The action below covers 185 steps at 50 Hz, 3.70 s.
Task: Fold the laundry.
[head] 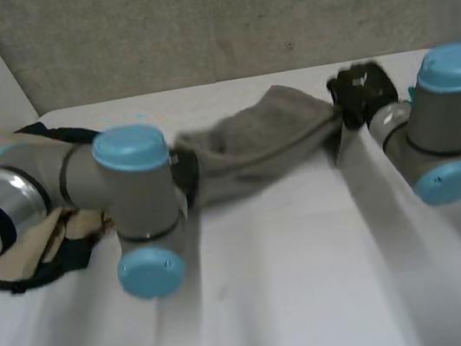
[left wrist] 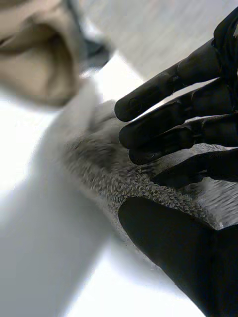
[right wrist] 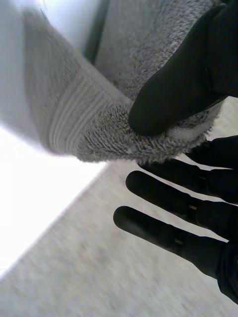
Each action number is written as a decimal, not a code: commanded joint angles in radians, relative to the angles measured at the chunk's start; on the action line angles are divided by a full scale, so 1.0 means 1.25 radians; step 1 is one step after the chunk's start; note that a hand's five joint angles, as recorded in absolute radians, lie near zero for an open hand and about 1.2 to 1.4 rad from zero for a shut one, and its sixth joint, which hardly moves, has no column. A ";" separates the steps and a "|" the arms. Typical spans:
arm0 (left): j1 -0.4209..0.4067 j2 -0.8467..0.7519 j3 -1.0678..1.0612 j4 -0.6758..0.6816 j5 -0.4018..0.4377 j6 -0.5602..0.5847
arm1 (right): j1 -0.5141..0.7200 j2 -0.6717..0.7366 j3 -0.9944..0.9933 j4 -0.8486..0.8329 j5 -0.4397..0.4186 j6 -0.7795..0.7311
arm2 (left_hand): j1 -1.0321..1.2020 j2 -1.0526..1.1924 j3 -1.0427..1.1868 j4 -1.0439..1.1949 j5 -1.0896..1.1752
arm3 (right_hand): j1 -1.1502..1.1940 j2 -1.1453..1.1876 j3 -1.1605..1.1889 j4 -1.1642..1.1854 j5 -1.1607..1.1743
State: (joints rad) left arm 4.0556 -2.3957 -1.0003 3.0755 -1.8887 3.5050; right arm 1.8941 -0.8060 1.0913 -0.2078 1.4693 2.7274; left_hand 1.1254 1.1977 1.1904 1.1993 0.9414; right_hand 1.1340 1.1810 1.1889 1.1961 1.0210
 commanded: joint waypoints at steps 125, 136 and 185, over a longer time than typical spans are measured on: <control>0.269 0.126 -0.141 -0.004 0.297 0.092 | -0.024 -0.065 0.144 0.024 -0.028 -0.114 | -0.556 -0.614 -0.608 -0.615 -0.548 | 0.210 0.172 0.166 0.160 0.161; 0.265 0.056 -0.063 0.085 0.321 0.141 | -0.017 -0.060 0.148 0.025 -0.023 -0.119 | -0.483 -0.541 -0.535 -0.542 -0.475 | 0.210 0.172 0.166 0.160 0.161; 0.216 0.493 -0.067 -0.088 0.268 0.173 | -0.117 -0.326 -0.157 0.375 -0.146 -0.112 | 0.217 0.159 0.165 0.158 0.224 | 0.210 0.172 0.166 0.160 0.161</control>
State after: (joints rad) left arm 4.3312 -1.6952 -1.1331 3.0002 -1.5613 3.7088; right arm 1.7589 -1.2604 0.9928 0.1769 1.3545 2.5939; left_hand 1.1769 1.1955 1.1893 1.1992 0.9838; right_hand 1.1627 1.1811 1.1929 1.1993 1.0368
